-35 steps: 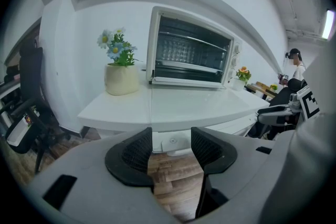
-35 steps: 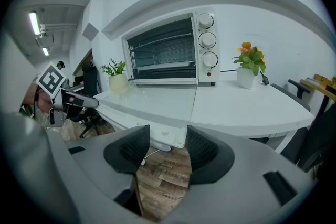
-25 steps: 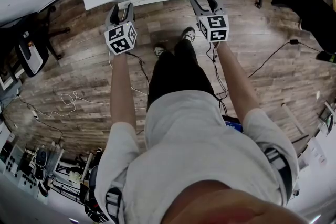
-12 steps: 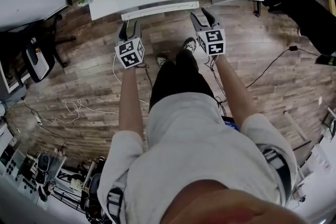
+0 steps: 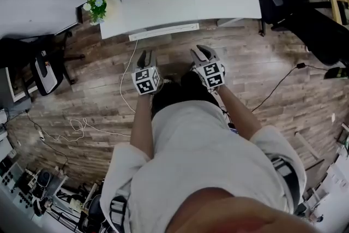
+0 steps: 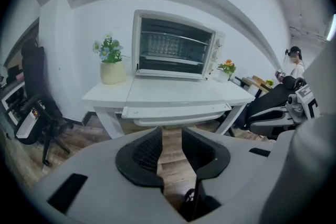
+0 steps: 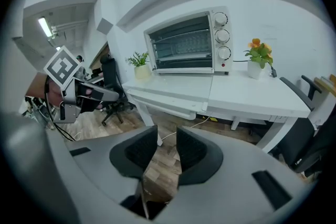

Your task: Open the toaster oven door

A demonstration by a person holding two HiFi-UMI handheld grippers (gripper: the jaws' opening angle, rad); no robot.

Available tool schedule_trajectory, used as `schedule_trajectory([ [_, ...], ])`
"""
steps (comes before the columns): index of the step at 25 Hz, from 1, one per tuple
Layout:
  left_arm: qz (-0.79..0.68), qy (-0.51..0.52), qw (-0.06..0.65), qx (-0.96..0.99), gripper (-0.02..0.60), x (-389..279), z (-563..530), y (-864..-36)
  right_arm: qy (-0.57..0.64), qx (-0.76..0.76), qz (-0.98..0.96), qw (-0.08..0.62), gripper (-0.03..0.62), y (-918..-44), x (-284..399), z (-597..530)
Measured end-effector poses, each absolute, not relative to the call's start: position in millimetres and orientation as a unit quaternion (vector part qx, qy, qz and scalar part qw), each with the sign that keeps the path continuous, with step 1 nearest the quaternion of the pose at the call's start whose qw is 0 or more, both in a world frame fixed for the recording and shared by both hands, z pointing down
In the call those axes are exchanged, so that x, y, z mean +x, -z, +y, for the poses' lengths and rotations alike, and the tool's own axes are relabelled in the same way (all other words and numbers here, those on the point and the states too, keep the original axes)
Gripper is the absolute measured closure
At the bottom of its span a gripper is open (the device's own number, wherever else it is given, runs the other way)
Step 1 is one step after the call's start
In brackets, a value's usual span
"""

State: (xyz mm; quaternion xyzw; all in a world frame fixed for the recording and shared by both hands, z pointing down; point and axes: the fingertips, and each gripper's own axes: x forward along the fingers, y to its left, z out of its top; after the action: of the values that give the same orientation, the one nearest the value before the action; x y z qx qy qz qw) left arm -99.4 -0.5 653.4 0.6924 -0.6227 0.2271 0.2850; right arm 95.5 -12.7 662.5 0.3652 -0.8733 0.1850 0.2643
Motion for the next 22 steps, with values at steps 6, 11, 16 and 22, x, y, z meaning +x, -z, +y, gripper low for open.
schedule_trajectory([
  [6,-0.621,-0.223,0.265,0.703,0.544,-79,-4,-628,-0.165,0.347,-0.885,0.263,0.558,-638,88,-13],
  [11,-0.614,-0.205,0.250,0.720,0.563,-82,-12,-605,-0.152,0.367,-0.887,0.235,0.595,-610,76,-33],
  [16,-0.594,-0.185,0.232,0.748,0.563,-92,-32,-581,-0.138,0.399,-0.880,0.216,0.595,-585,57,-52],
  [22,-0.576,-0.153,0.204,0.777,0.563,-112,-60,-538,-0.119,0.439,-0.868,0.199,0.595,-548,32,-75],
])
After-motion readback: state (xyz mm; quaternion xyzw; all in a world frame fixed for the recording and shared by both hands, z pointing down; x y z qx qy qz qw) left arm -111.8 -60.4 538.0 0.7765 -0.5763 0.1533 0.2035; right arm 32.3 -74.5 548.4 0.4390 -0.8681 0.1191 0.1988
